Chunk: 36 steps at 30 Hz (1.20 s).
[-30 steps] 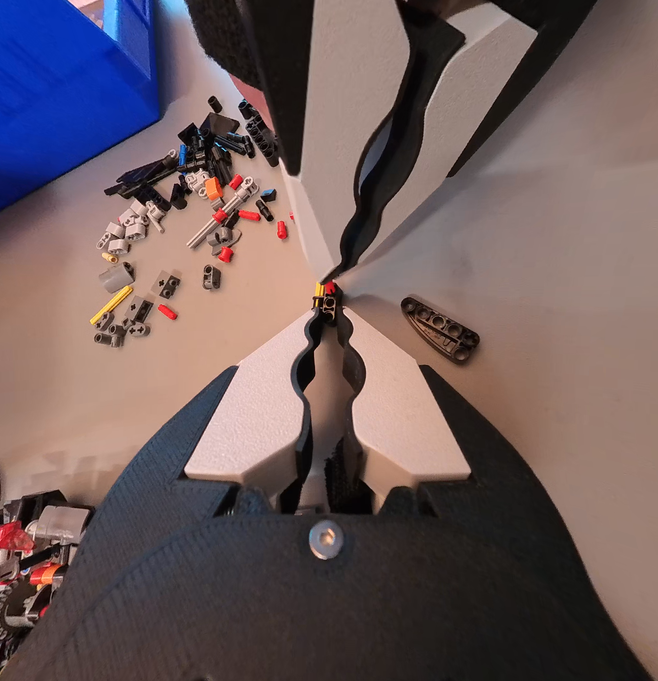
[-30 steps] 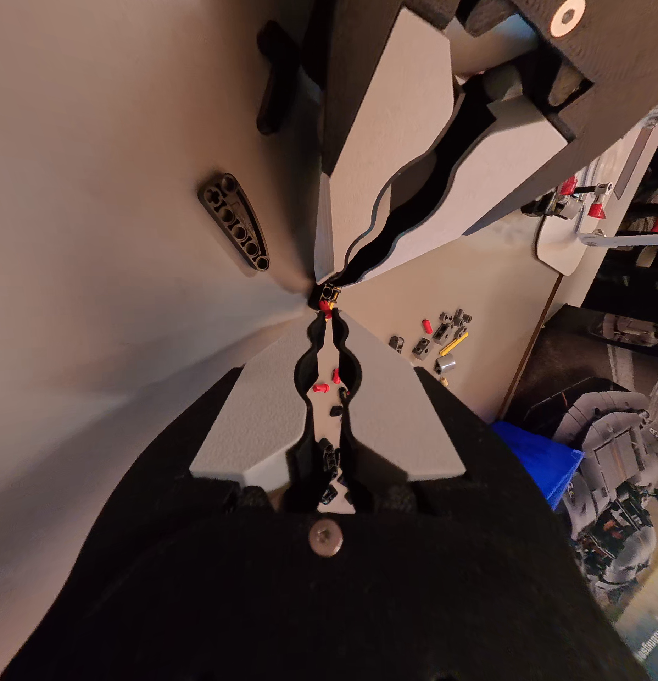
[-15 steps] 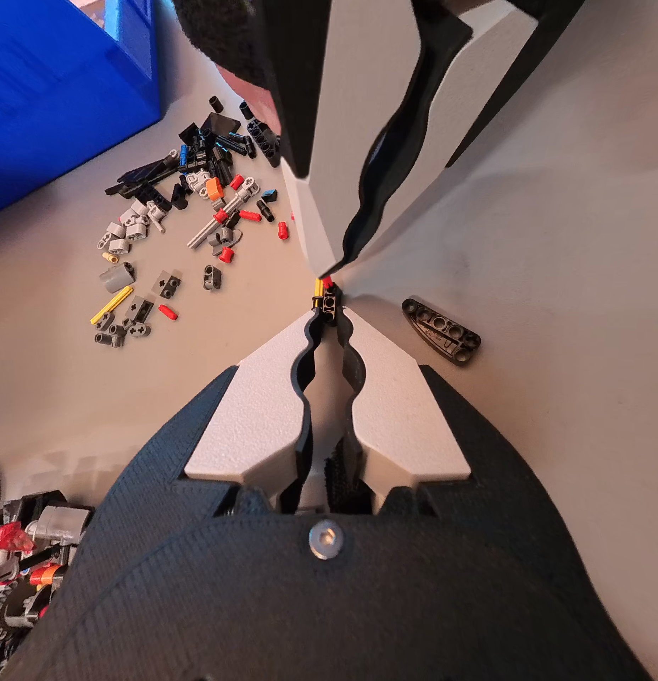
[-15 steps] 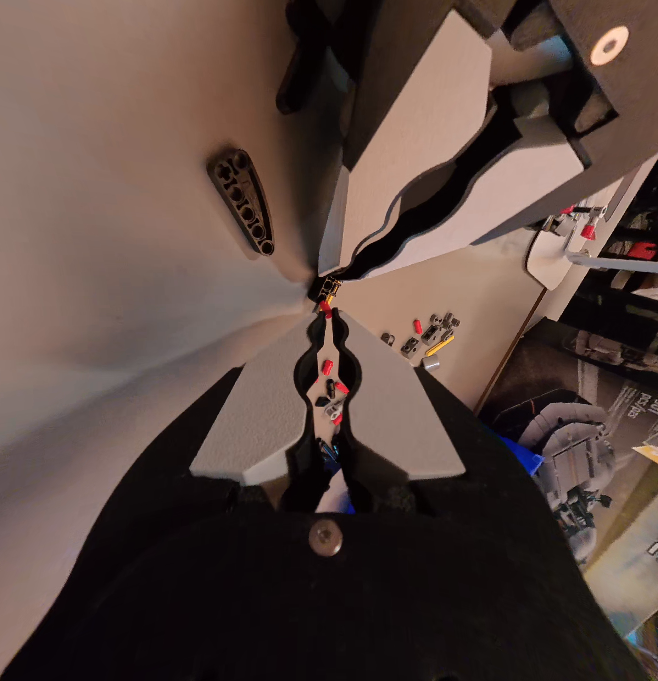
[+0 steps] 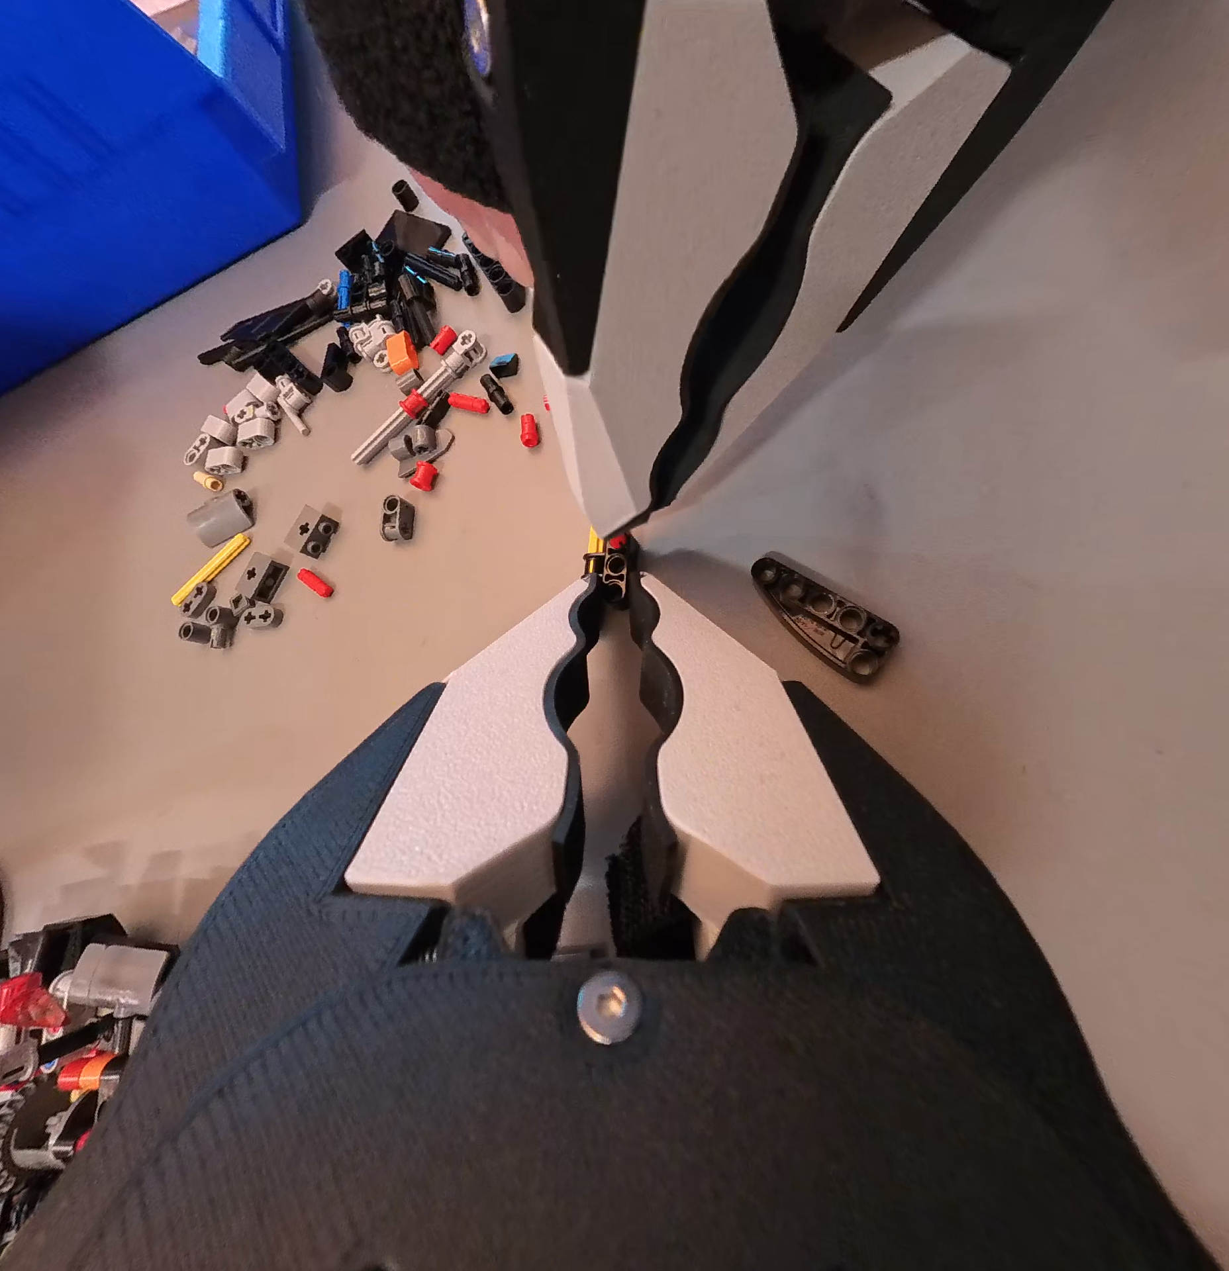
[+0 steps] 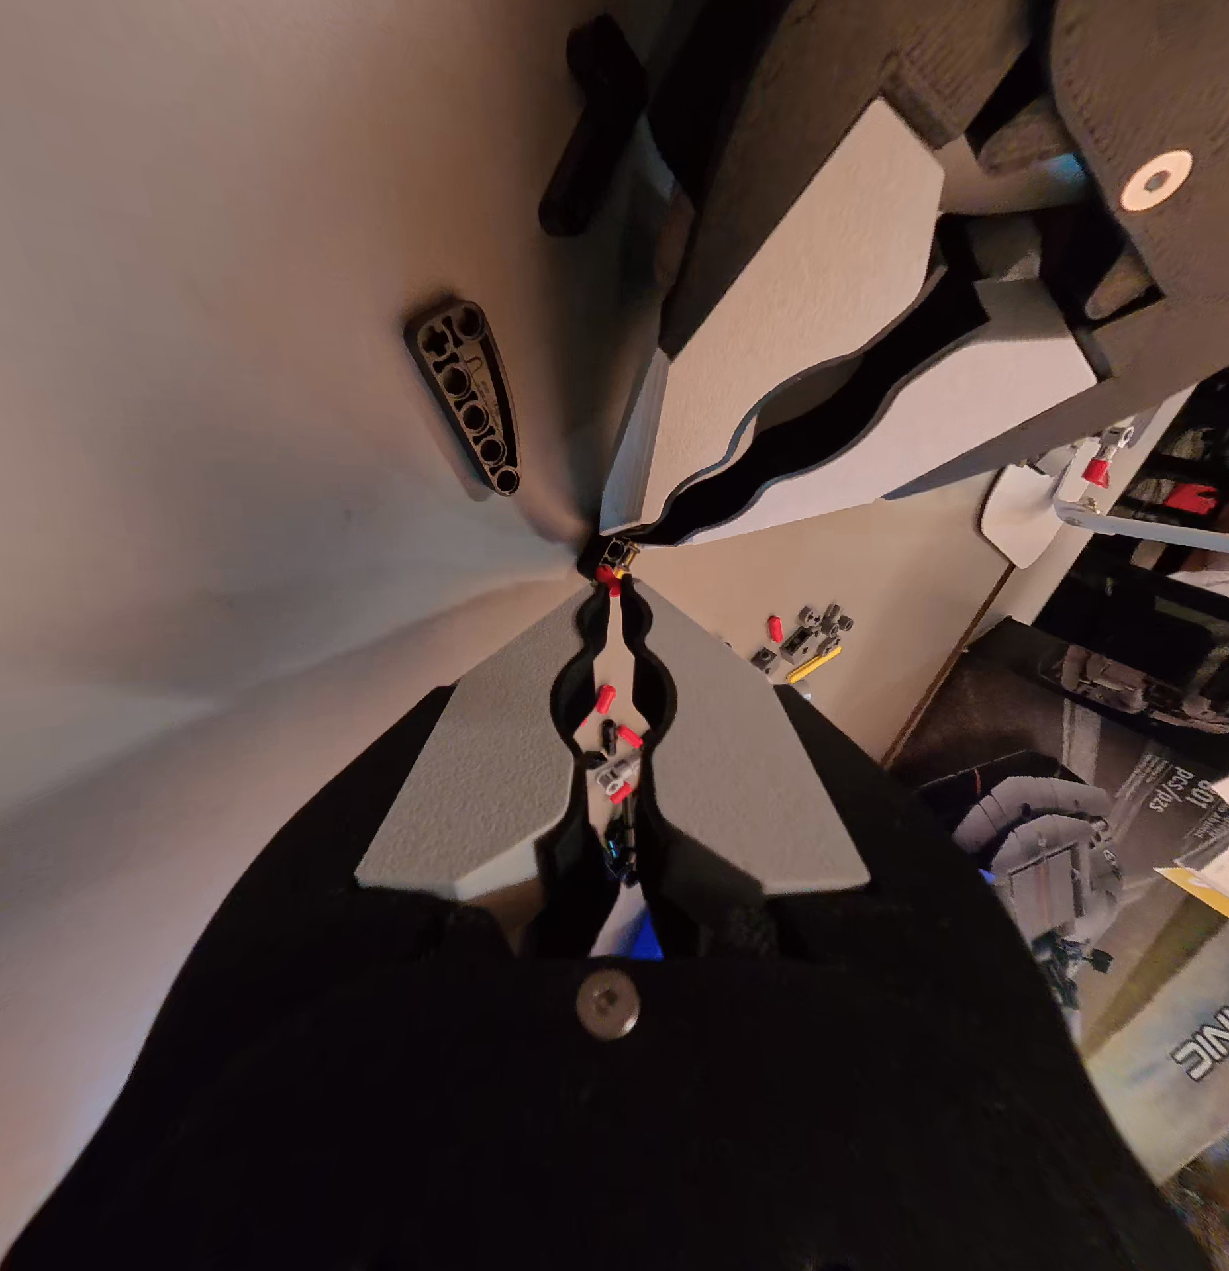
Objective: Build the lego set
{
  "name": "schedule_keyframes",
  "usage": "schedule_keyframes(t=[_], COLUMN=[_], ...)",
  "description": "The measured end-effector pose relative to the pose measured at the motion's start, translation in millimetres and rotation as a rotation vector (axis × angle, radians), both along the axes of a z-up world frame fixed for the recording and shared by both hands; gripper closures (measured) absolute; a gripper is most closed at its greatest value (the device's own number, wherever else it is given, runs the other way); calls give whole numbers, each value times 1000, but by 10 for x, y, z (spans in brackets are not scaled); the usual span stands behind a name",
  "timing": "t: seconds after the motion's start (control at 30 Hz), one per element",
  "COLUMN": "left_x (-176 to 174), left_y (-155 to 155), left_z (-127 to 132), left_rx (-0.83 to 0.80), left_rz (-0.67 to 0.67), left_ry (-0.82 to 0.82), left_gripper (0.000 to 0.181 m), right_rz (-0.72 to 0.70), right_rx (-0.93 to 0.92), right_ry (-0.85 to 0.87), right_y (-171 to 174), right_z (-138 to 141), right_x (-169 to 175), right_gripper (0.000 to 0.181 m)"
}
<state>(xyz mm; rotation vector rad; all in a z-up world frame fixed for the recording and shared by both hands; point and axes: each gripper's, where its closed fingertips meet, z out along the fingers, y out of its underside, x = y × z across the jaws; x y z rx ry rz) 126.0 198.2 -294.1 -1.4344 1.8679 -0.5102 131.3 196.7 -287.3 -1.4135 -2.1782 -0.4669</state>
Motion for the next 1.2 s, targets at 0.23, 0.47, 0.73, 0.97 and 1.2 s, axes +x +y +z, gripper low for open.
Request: schedule_keyframes(t=[0.23,0.47,0.73,0.97,1.2], left_x=[12,11,23,31,26], left_y=[-2,-12,-18,-17,11], left_z=[1,1,1,-2,-7], left_rx=[4,-1,3,7,12], left_rz=[0,-4,-5,-7,5], left_ry=[-2,-3,-3,-3,-4], left_gripper=[176,176,175,175,174], right_rz=[3,-56,-223,-262,-325], right_rx=[-35,-163,-236,-244,-249], right_ry=[25,189,480,830,997], right_y=[-35,-72,-34,198,381], right_z=[-29,2,216,438,547], right_x=[-52,-23,173,126,296], right_gripper=[181,181,181,181,174])
